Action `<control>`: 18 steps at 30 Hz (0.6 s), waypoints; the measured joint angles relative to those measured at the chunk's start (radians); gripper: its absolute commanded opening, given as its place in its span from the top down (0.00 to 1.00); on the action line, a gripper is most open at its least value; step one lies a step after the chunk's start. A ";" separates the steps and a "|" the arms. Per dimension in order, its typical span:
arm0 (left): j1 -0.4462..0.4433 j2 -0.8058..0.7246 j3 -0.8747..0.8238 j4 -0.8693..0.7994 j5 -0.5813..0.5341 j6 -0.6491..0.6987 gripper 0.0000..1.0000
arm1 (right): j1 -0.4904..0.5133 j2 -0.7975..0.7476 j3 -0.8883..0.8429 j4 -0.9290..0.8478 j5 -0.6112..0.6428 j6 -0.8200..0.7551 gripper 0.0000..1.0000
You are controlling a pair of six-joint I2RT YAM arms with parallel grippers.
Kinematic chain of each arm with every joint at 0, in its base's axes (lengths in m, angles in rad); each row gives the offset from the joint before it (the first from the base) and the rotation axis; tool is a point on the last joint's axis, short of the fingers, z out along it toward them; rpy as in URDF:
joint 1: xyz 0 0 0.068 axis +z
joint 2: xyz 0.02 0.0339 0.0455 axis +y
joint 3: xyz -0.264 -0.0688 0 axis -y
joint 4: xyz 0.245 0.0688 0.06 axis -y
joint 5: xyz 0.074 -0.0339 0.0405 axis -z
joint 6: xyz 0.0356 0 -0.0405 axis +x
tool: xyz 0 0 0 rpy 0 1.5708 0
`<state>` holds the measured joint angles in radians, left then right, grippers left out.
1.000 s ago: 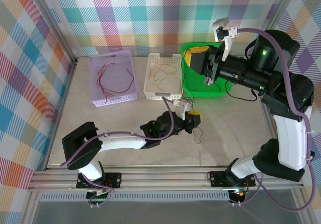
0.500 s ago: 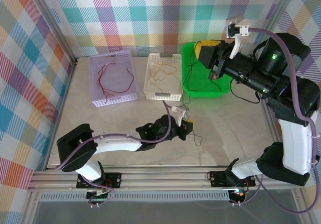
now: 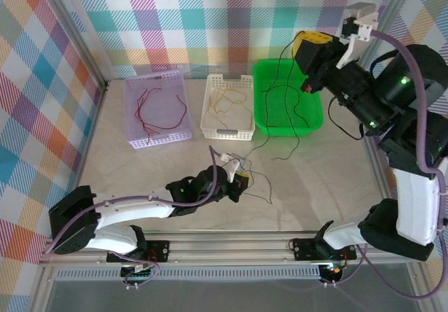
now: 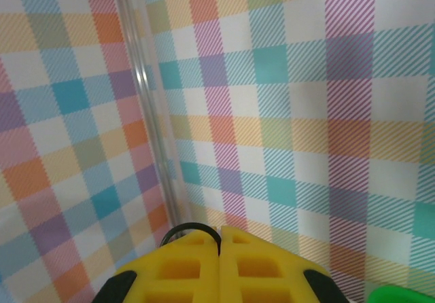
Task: Untangle the cables
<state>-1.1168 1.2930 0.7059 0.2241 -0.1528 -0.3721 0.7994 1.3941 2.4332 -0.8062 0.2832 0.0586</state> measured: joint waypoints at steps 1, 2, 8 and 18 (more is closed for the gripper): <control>0.006 -0.027 -0.001 -0.023 -0.007 0.003 1.00 | -0.001 0.011 0.007 0.003 0.011 -0.013 1.00; 0.015 -0.057 -0.001 -0.047 -0.015 0.007 1.00 | -0.002 0.026 0.018 0.006 0.023 -0.026 1.00; 0.062 -0.233 -0.013 -0.175 -0.063 0.024 1.00 | -0.023 0.093 0.040 0.047 0.086 -0.110 1.00; 0.066 -0.435 -0.016 -0.361 -0.113 0.020 1.00 | -0.229 0.182 0.033 0.105 0.054 -0.102 1.00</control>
<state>-1.0504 0.8581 0.6899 -0.1368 -0.2661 -0.3523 0.5705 1.5761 2.4664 -0.7017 0.3374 -0.0433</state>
